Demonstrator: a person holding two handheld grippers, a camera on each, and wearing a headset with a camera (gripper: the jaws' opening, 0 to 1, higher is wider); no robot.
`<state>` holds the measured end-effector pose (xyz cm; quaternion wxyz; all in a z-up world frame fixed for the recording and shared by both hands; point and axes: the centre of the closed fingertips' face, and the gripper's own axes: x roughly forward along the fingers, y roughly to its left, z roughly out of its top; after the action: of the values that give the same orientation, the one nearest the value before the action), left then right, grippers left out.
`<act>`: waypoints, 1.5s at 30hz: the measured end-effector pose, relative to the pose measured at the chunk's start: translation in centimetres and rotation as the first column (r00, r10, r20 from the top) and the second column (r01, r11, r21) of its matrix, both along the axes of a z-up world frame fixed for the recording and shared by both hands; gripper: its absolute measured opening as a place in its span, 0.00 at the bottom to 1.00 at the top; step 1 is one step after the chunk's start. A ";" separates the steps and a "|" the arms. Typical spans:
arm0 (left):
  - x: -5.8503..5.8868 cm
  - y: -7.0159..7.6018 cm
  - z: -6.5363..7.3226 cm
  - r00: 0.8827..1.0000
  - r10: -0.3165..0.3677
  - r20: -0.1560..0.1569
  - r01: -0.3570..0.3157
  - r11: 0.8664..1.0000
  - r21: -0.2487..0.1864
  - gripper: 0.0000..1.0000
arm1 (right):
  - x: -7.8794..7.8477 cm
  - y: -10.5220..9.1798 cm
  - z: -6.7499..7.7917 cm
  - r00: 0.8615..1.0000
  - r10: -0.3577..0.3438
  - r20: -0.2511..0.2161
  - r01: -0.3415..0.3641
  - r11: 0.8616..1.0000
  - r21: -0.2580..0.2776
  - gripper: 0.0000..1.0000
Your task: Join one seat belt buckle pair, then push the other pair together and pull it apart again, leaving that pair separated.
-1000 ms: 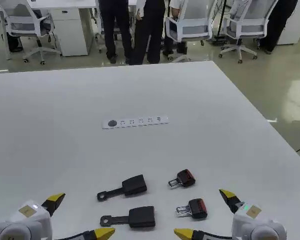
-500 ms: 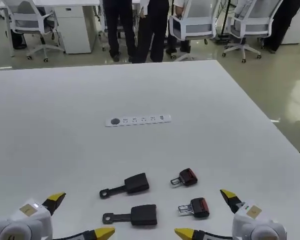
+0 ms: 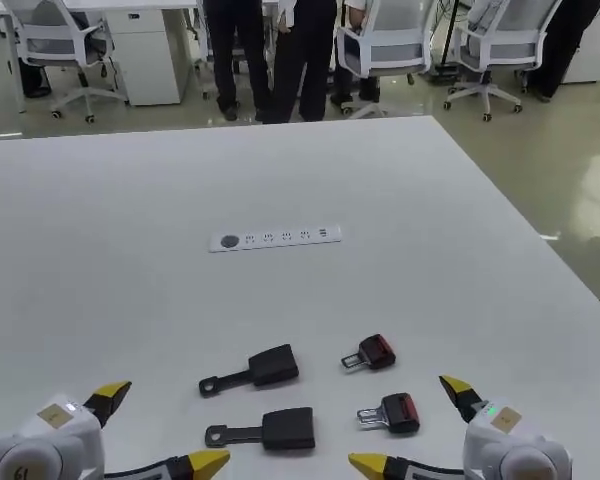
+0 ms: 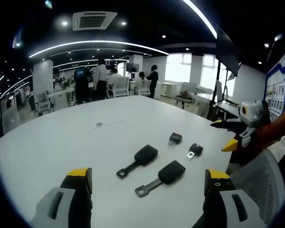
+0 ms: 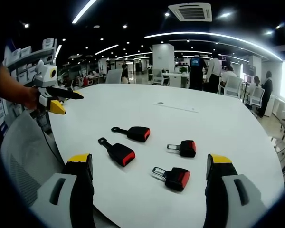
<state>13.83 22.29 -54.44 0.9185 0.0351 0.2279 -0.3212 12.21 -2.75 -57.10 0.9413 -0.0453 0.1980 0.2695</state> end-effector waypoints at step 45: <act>-0.4 -1.6 0.1 0.999 -0.046 -0.004 0.046 0.999 -0.005 1.00 | -0.4 -1.3 0.6 1.000 -0.025 0.008 0.025 1.000 -0.015 1.00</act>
<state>13.48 20.67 -54.29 0.9106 0.0375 0.2279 -0.3426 11.76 -4.01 -56.49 0.9450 -0.0511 0.1968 0.2561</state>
